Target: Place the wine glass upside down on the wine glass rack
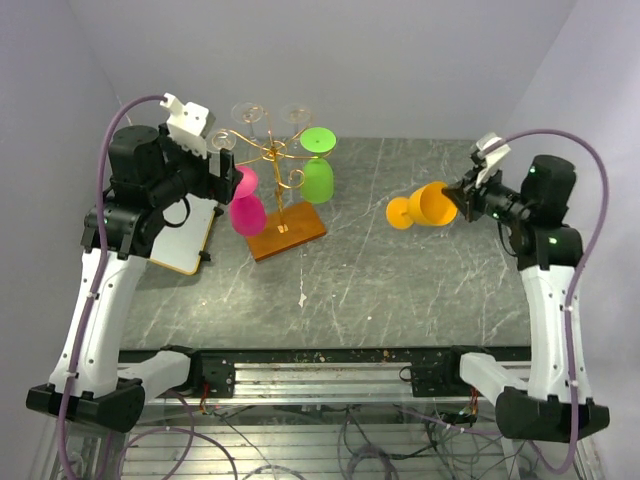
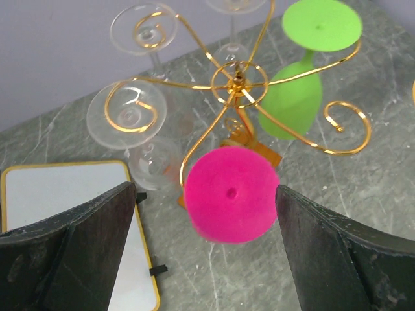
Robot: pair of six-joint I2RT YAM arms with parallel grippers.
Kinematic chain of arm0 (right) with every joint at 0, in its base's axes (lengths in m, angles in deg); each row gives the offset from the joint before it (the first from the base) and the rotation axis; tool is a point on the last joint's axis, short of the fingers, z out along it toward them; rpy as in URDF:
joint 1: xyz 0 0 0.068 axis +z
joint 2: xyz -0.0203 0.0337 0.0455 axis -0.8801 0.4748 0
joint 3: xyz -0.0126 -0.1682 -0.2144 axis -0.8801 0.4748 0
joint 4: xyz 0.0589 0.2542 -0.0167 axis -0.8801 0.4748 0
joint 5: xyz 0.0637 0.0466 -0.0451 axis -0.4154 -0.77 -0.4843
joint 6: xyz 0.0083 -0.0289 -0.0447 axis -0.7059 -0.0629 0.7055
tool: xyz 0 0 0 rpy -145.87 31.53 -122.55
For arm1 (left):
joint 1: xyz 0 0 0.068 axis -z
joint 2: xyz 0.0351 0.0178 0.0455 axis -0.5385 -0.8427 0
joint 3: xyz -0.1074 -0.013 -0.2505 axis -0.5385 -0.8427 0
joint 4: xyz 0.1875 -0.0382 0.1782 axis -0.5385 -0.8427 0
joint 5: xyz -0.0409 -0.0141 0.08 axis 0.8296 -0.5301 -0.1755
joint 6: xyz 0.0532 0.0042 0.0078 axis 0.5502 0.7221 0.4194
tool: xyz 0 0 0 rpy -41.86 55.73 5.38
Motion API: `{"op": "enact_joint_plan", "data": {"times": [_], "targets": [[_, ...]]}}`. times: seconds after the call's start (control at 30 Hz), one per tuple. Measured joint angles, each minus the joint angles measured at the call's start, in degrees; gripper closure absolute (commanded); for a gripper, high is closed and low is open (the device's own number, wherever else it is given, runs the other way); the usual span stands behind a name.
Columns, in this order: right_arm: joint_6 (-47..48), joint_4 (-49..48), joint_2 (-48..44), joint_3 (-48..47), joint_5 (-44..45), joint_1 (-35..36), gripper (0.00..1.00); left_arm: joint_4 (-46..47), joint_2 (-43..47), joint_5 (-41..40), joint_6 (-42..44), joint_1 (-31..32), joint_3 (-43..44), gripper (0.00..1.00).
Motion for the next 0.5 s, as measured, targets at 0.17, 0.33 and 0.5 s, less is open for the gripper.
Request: {"op": "enact_joint_plan", "data": {"times": [0.17,0.33,0.5], "targets": [[2.36,3.91,-2.67,-10.38,1.18,0.02,1.0,0.0,-2.01,0.02,-0.26,3.02,4.0,0.01],[2.75,4.96,-3.82,-16.22,-0.11,0.02,1.0,0.2,-3.19,-0.02,-0.44,5.73,6.93,0.01],[-0.7,2.89,-2.56,-18.12,-3.63,0.02,1.0,0.48,-4.04,0.15,-1.4,7.34,7.76,0.01]]}}
